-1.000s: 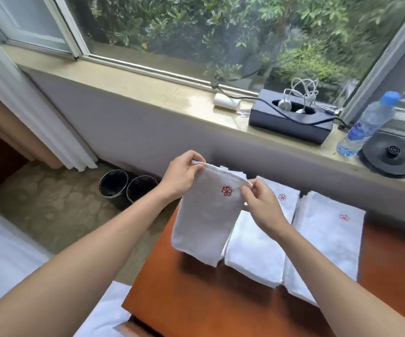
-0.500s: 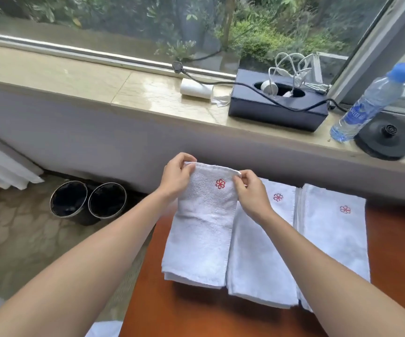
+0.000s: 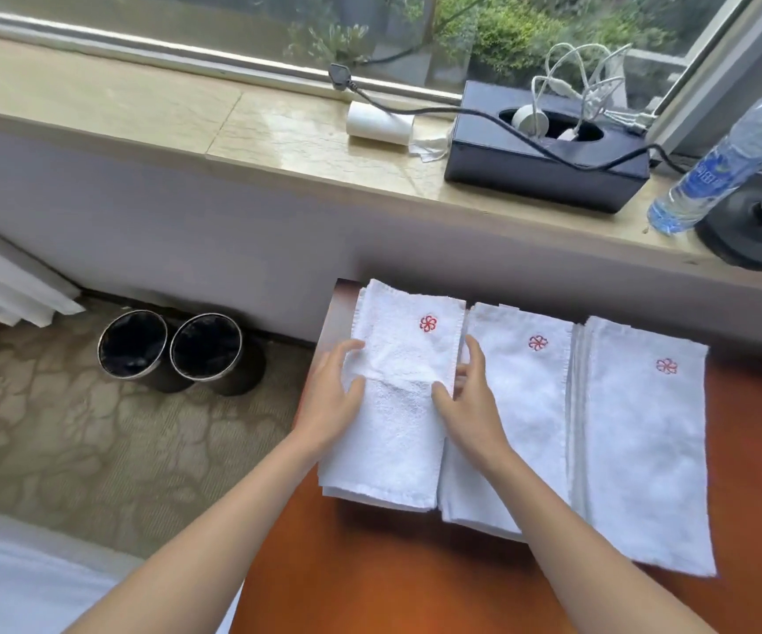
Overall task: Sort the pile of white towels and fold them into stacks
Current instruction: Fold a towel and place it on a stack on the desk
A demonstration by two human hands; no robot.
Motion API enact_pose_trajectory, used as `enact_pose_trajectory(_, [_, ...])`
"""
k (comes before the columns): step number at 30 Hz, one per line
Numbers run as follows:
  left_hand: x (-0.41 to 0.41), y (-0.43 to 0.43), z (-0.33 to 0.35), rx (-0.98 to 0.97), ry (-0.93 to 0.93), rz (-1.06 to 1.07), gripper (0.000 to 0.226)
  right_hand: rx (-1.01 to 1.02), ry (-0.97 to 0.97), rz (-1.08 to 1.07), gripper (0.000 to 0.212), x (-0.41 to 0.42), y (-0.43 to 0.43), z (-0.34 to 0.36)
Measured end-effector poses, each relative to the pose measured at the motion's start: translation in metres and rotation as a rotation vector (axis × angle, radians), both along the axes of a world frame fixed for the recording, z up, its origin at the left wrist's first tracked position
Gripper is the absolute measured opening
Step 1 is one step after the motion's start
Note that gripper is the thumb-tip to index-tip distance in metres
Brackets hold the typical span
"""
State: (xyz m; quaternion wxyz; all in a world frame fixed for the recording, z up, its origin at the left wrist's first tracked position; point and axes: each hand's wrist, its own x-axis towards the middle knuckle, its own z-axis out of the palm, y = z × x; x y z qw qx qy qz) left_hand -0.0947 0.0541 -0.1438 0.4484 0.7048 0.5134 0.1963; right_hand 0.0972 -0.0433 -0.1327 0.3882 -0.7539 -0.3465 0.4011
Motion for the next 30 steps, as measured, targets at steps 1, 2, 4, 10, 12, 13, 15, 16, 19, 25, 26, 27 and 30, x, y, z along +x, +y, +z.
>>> enact_pose_trajectory(1, [-0.006,-0.009,-0.002,0.005,0.03,-0.017,0.046,-0.004,0.006,0.018,0.079,-0.007,-0.012,0.001])
enact_pose_trajectory(2, [-0.012,-0.018,-0.002,0.002,0.056,-0.031,0.044,-0.007,-0.002,0.038,0.077,-0.014,-0.023,0.002])
enact_pose_trajectory(4, [-0.022,-0.033,-0.001,-0.007,0.092,-0.039,0.045,-0.019,-0.061,0.093,0.067,-0.024,-0.041,0.003])
enact_pose_trajectory(10, [-0.037,-0.055,0.001,-0.071,0.139,-0.046,0.057,-0.057,-0.174,0.178,0.051,-0.028,-0.048,0.006])
enact_pose_trajectory(12, [-0.04,-0.057,0.001,-0.09,0.161,-0.053,0.059,-0.072,-0.183,0.189,0.051,-0.028,-0.046,0.007])
enact_pose_trajectory(13, [-0.041,-0.059,0.001,-0.082,0.181,-0.059,0.06,-0.081,-0.181,0.191,0.051,-0.029,-0.047,0.008])
enact_pose_trajectory(15, [-0.042,-0.067,0.004,0.031,0.243,-0.069,0.06,-0.081,-0.17,0.183,0.051,-0.033,-0.052,0.012])
enact_pose_trajectory(16, [-0.041,-0.071,0.007,0.106,0.264,-0.077,0.059,-0.075,-0.166,0.176,0.05,-0.035,-0.056,0.015])
enact_pose_trajectory(19, [-0.04,-0.09,0.018,0.212,0.299,-0.123,0.058,-0.06,-0.152,0.144,0.045,-0.043,-0.084,0.021])
enact_pose_trajectory(25, [-0.044,-0.14,0.037,0.418,0.466,-0.274,0.052,-0.029,-0.235,0.218,0.043,-0.044,-0.14,0.036])
enact_pose_trajectory(26, [-0.041,-0.152,0.04,0.404,0.475,-0.296,0.051,-0.03,-0.249,0.227,0.043,-0.041,-0.151,0.039])
enact_pose_trajectory(27, [-0.037,-0.166,0.041,0.387,0.483,-0.319,0.05,-0.03,-0.269,0.23,0.043,-0.038,-0.164,0.041])
enact_pose_trajectory(30, [-0.019,-0.207,0.043,0.389,0.527,-0.388,0.05,-0.057,-0.335,0.218,0.045,-0.024,-0.212,0.046])
